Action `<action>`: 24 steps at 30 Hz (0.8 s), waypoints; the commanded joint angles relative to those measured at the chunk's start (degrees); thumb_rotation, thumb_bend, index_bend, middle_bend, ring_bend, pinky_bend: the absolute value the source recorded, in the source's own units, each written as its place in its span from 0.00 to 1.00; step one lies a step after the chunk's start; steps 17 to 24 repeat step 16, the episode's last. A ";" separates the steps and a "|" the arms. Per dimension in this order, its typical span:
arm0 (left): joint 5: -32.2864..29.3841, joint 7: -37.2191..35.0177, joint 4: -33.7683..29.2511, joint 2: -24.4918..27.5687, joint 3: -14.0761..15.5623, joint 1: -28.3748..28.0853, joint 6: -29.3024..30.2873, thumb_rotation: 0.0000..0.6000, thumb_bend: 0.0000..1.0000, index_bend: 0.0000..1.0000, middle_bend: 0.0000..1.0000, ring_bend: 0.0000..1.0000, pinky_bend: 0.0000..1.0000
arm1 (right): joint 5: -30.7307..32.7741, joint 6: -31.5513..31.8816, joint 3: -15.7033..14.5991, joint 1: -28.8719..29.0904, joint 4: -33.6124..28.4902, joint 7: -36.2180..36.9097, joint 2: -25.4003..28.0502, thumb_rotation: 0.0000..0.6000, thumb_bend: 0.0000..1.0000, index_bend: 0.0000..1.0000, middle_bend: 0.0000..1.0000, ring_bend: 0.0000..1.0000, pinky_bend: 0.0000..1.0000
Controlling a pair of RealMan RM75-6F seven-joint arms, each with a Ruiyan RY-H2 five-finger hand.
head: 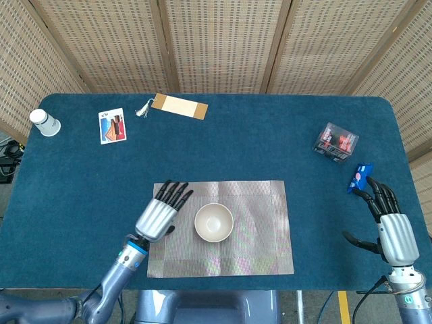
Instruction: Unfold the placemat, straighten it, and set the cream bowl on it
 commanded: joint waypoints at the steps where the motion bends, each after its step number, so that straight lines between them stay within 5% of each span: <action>1: 0.34 -1.99 -3.59 6.72 0.41 3.89 4.92 1.00 0.09 0.02 0.00 0.00 0.00 | 0.65 -0.78 0.03 0.22 0.18 -0.60 -0.11 1.00 0.15 0.22 0.00 0.00 0.00; 12: -1.75 -10.66 -7.87 22.49 3.56 16.00 15.61 1.00 0.08 0.00 0.00 0.00 0.00 | 3.18 -3.78 0.31 1.16 0.99 -5.77 -1.61 1.00 0.15 0.20 0.00 0.00 0.00; 24: -1.20 -13.89 -8.59 24.77 4.44 18.87 17.68 1.00 0.08 0.00 0.00 0.00 0.00 | 3.56 -3.53 0.69 1.26 2.25 -9.54 -2.32 1.00 0.14 0.19 0.00 0.00 0.00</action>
